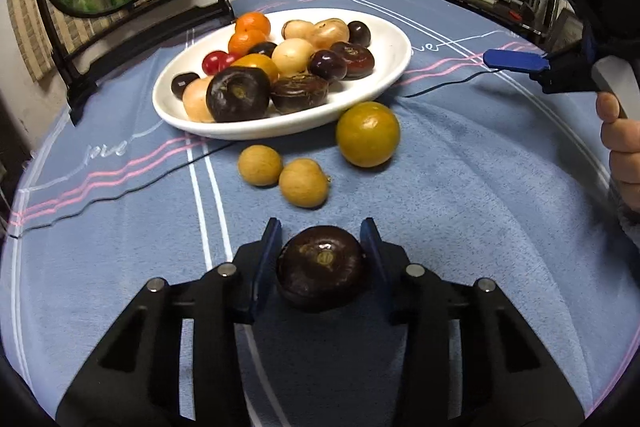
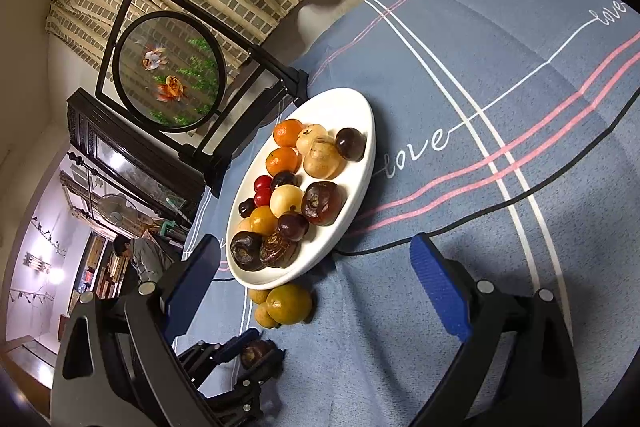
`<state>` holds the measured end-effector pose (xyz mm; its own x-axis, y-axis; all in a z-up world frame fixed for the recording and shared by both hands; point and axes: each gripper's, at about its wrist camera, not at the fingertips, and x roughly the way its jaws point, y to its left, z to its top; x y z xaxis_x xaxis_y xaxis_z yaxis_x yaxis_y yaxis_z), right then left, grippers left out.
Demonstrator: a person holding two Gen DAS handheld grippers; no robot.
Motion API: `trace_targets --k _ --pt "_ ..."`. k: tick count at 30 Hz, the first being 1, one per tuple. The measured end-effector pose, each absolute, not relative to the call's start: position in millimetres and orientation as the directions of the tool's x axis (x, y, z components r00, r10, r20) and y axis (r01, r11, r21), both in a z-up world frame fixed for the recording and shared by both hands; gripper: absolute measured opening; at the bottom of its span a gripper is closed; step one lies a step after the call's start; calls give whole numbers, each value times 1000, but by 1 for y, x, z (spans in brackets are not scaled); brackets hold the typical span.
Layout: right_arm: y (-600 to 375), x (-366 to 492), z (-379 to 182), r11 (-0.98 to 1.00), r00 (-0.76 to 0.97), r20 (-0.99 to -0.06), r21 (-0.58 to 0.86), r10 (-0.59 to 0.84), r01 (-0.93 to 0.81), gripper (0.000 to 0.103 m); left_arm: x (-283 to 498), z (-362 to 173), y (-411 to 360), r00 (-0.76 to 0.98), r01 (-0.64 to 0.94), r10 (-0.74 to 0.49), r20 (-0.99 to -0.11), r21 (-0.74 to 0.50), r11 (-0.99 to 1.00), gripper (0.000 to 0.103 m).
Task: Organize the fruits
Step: 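Grasp the last dark purple fruit with the left tool, then grasp a large green-yellow citrus with the right tool while the left tool holds its fruit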
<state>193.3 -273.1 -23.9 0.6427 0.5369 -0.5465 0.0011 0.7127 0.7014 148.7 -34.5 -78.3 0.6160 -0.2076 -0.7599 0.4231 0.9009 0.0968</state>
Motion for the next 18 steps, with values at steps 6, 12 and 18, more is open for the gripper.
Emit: trace_targets --k 6,12,18 --pt "-265 193 -26 725 618 -556 688 556 -33 96 160 -63 -3 683 269 -144 -716 63 961 42" --pt "-211 184 -22 798 536 -607 544 587 -259 88 176 -61 36 677 162 -152 -720 -56 985 42" --pt "-193 184 -35 784 458 -638 538 619 -310 69 176 -65 34 671 159 -139 -729 -42 986 42"
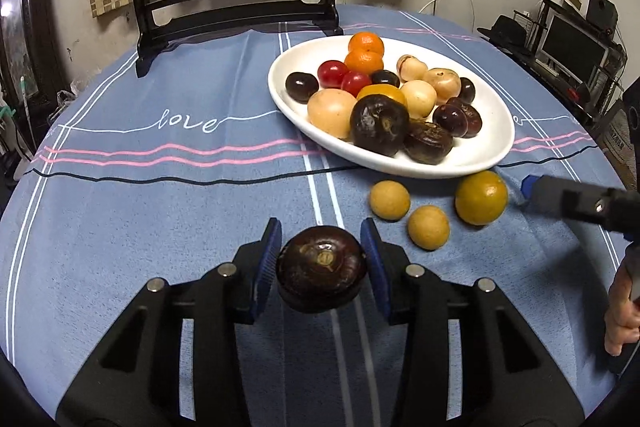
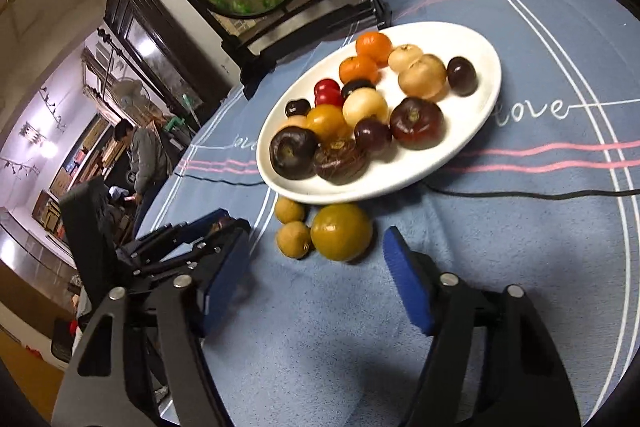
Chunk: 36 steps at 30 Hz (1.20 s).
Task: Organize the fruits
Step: 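Grasp a large green-yellow citrus with the right tool while the left tool holds its fruit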
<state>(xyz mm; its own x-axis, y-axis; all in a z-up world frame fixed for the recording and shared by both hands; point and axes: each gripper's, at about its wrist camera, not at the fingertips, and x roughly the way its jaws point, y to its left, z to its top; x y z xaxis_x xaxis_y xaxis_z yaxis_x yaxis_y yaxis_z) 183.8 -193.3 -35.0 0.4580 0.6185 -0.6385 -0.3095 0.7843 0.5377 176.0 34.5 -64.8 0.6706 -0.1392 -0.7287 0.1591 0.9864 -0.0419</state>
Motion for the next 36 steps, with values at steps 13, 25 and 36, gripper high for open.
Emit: trace_targets --k 13,25,36 --pt "-178 193 -52 810 431 -687 520 585 -270 64 179 -74 25 636 190 -141 -759 -24 982 42" --pt "-178 204 -64 820 441 -695 525 568 -228 41 182 -82 21 611 201 -133 -781 -10 980 43" --pt "-173 175 -59 824 441 -696 501 566 -266 40 166 -78 8 614 254 -174 -770 -16 967 42"
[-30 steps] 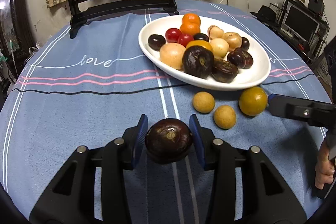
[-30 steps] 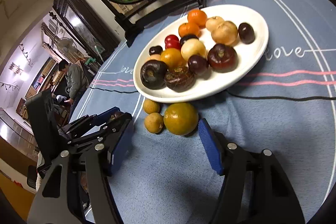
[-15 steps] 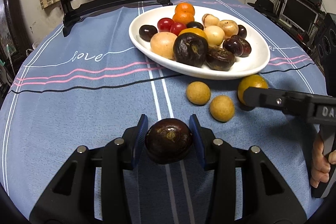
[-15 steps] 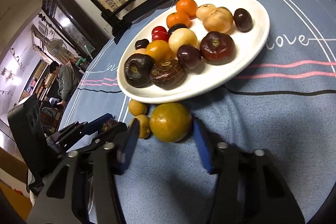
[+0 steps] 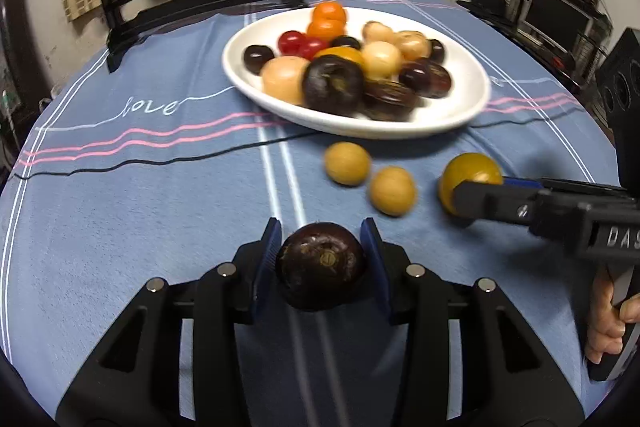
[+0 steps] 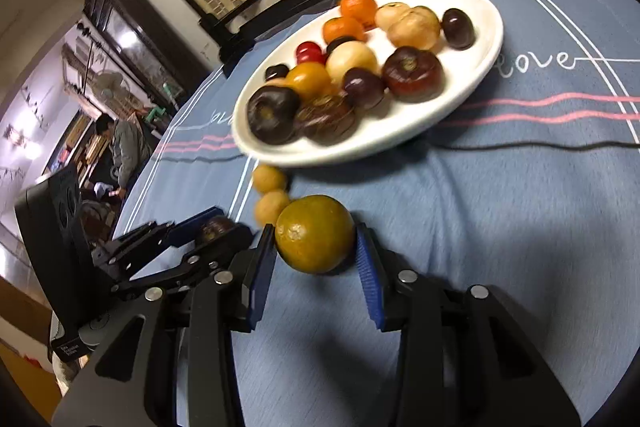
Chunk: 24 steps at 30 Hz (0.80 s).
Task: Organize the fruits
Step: 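Grasp a large green-yellow citrus with the right tool while the left tool holds its fruit, then lower both fruits onto the plate and open both tools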
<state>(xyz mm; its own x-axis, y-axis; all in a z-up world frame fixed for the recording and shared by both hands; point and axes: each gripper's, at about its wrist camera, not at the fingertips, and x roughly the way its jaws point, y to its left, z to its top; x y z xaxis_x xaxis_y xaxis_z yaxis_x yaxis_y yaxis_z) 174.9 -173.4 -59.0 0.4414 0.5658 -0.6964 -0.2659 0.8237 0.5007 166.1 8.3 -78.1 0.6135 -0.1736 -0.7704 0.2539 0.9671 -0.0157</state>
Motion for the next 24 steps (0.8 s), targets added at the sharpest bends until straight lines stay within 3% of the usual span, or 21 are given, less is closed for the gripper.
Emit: trace_targets --k 8,15,19,24 --pt "-196 123 -26 805 543 -603 516 584 -294 40 135 -43 12 696 267 -207 -687 -20 964 38" --pt "-222 140 37 810 644 -516 496 565 -313 40 160 30 11 782 266 -233 -578 -28 964 38" --pt "-226 176 62 816 683 -484 491 547 -305 40 190 45 9 792 254 -247 -558 -66 965 34" --pt "-227 204 53 790 680 -465 541 567 -289 40 205 33 15 768 258 -278 -577 -117 959 31"
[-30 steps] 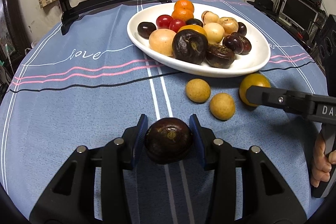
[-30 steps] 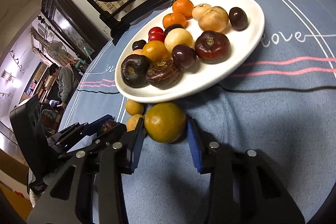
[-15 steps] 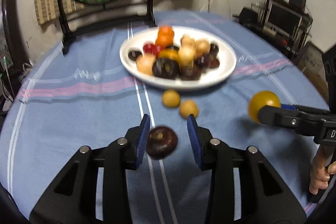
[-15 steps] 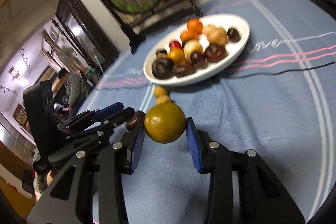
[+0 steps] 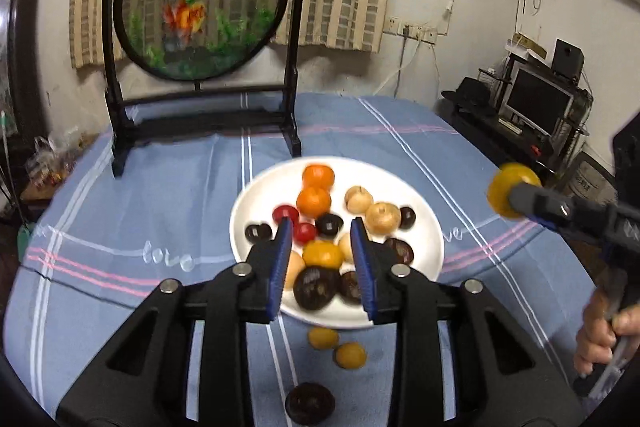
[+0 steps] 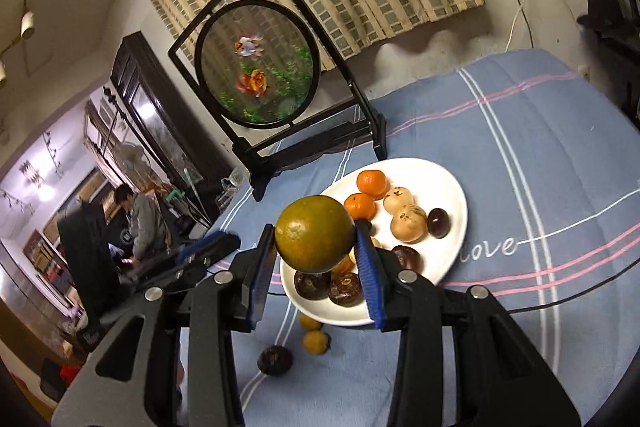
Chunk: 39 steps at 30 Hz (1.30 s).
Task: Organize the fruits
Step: 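Lower both fruits onto the plate and open both tools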
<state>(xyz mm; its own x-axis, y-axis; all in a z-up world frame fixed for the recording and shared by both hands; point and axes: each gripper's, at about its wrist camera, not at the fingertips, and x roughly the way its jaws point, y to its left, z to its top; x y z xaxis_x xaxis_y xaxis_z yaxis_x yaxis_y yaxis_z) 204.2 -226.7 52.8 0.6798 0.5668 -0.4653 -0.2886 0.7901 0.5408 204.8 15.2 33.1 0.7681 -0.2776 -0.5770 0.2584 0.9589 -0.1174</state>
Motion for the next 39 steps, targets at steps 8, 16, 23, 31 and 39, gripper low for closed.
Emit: trace_targets --k 8,16,23,31,39 --pt "-225 211 5 758 603 -517 605 607 -244 40 164 -50 28 657 286 -209 -724 -17 958 51" --pt "-228 203 6 749 605 -503 610 617 -257 40 155 -73 9 603 369 -231 -763 10 929 62" --pt "-231 205 2 742 593 -507 622 626 -251 40 153 -81 6 580 383 -230 -781 13 924 41" --pt "-238 201 13 769 645 -494 592 584 -243 40 184 -23 11 687 318 -236 -687 -8 948 41" --pt "-219 247 49 838 695 -512 482 505 -253 40 276 22 -1 765 222 -193 -614 -29 975 41"
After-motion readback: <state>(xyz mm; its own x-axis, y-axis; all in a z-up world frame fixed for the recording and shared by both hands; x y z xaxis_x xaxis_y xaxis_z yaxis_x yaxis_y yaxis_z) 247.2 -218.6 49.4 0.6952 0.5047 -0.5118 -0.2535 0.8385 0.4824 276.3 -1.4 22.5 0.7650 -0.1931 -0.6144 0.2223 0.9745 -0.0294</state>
